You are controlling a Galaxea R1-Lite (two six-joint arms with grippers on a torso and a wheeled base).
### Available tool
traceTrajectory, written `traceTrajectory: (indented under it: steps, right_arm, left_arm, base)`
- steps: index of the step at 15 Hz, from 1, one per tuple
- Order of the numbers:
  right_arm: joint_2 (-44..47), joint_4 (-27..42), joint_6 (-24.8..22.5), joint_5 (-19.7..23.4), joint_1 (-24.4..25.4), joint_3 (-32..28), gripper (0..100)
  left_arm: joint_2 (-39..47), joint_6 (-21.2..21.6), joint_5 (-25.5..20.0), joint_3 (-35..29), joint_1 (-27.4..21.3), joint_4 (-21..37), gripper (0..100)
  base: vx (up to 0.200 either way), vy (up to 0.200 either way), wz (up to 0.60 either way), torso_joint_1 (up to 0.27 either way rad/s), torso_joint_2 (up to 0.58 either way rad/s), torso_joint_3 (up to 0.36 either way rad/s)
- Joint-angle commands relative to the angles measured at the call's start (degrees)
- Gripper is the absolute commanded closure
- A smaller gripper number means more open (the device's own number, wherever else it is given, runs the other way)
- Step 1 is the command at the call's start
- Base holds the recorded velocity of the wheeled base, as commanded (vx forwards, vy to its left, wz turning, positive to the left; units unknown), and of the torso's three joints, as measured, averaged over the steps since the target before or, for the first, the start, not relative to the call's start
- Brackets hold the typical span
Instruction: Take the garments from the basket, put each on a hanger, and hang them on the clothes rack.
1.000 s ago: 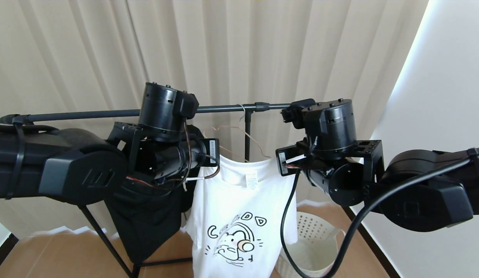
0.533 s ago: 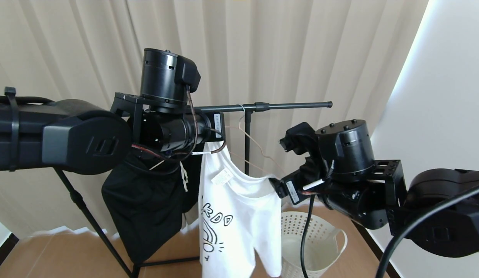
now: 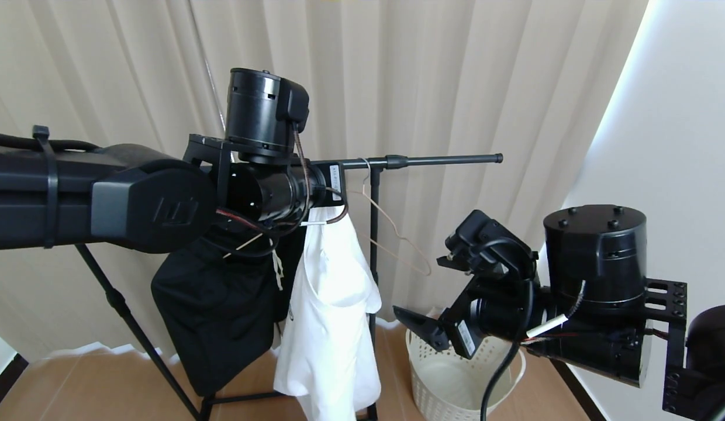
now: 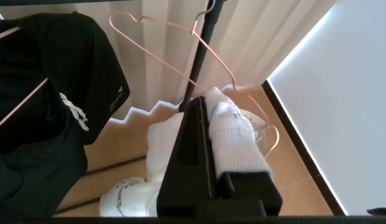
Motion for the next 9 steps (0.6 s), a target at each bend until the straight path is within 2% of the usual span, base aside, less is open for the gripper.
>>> traceTrajectory:
  steps: [1, 4, 5, 9]
  right_arm:
    - [0.5, -3.1, -0.5, 1.0, 0.1, 1.9, 0]
    - [3.5, -6.7, 0.4, 0.7, 0.2, 0.4, 0]
    - [5.6, -10.4, 2.1, 0.5, 0.2, 0.3, 0]
    - [8.0, -13.3, 2.9, 0.6, 0.2, 0.1, 0]
  left_arm:
    - [0.0, 0.0, 0.0, 0.3, -0.1, -0.1, 100]
    - [-0.1, 0.0, 0.0, 0.7, -1.0, -0.1, 100]
    - [-0.8, 0.1, 0.0, 1.4, -1.5, 0.0, 100]
    - [-1.3, 0.8, 0.0, 1.9, -2.5, 0.0, 100]
  base:
    - [0.000, 0.000, 0.00, 0.000, 0.00, 0.000]
    - [0.000, 0.000, 0.00, 0.000, 0.00, 0.000]
    - [0.000, 0.000, 0.00, 0.000, 0.00, 0.000]
    - [0.000, 0.000, 0.00, 0.000, 0.00, 0.000]
